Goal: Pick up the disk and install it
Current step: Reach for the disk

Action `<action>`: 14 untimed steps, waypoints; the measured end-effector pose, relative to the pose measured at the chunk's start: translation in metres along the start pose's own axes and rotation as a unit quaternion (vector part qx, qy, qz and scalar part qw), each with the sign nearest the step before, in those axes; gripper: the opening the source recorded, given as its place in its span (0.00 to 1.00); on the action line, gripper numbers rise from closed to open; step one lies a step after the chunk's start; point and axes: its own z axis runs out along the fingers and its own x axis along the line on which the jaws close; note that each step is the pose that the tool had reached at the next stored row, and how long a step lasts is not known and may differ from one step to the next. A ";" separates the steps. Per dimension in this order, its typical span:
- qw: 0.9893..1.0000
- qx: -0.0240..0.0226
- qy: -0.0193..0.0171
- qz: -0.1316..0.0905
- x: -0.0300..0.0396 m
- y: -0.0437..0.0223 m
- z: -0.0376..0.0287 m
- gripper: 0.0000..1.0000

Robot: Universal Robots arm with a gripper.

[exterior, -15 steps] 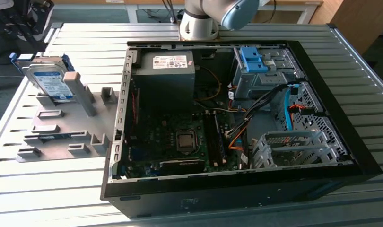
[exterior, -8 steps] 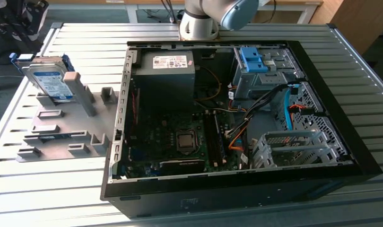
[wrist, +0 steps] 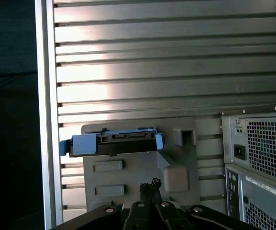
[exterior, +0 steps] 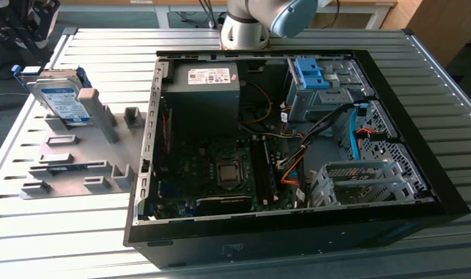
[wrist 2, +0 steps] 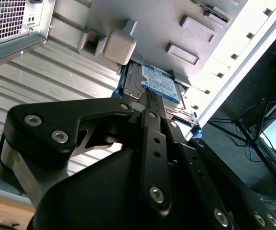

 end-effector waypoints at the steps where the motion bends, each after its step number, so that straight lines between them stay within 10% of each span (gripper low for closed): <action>1: 1.000 0.000 0.000 0.000 0.0000 0.0000 0.0000 0.11; 14: 1.000 0.000 0.000 0.000 0.0037 0.0046 0.0002 0.11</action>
